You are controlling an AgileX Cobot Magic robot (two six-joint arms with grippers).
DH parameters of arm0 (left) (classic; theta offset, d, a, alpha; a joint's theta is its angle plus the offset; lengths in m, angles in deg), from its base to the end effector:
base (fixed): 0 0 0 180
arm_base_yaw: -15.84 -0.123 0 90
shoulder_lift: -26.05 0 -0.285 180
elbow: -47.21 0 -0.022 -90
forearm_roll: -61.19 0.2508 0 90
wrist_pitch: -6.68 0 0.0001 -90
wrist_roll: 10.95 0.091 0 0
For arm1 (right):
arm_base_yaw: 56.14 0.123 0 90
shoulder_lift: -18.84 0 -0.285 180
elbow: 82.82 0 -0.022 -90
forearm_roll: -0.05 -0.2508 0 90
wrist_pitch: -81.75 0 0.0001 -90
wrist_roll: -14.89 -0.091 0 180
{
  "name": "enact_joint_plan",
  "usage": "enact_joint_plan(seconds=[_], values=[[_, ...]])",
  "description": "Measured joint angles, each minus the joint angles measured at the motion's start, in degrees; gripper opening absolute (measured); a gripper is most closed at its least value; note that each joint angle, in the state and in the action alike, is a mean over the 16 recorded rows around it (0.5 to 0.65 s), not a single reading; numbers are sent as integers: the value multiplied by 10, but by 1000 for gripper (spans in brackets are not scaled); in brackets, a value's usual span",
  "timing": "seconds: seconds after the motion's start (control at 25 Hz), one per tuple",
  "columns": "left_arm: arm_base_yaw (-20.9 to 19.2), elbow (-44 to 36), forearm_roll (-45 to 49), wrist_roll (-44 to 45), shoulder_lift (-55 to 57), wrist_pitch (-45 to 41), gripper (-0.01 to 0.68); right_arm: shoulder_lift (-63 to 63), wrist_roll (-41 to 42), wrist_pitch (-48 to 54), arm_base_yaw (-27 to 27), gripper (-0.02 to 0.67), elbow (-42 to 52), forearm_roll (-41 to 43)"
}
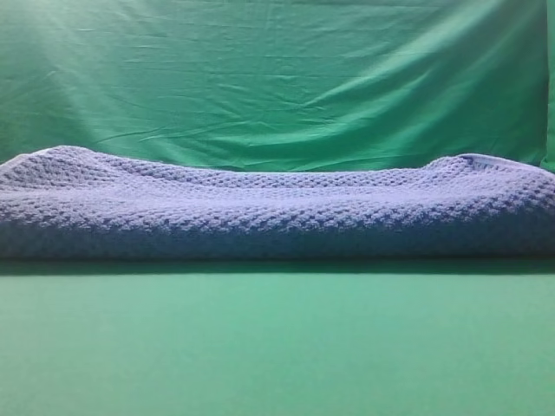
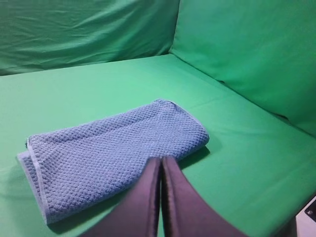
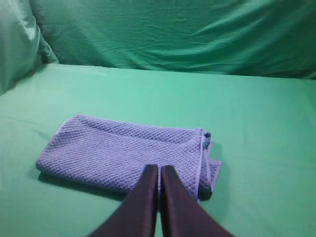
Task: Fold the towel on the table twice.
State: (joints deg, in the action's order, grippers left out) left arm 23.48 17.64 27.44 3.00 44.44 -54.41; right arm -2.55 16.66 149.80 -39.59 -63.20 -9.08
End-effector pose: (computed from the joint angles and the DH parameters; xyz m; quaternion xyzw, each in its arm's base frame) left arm -0.0276 -0.0410 0.3774 0.1786 0.7593 -0.2574 0.5704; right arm -0.0347 0.0037 0.4015 -0.1476 0.7985 0.1511 0.5637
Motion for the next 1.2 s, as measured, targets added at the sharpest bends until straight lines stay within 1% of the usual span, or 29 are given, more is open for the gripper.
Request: enact_joint_plan(seconds=[0.36,0.56,0.72,0.92,1.2], values=[[0,-65,19,-4,-95,9,0,121,36,-18,0,0,75,-2],[0,-86,57,-13,-114,18,0,147,49,-23,0,0,98,-5],[0,-102,98,-22,-118,51,0,151,55,-46,0,0,127,-6],[0,-145,144,-31,-118,132,0,151,63,-124,0,0,192,-6],[0,-259,186,-33,-118,277,0,150,68,-320,0,0,327,-3]])
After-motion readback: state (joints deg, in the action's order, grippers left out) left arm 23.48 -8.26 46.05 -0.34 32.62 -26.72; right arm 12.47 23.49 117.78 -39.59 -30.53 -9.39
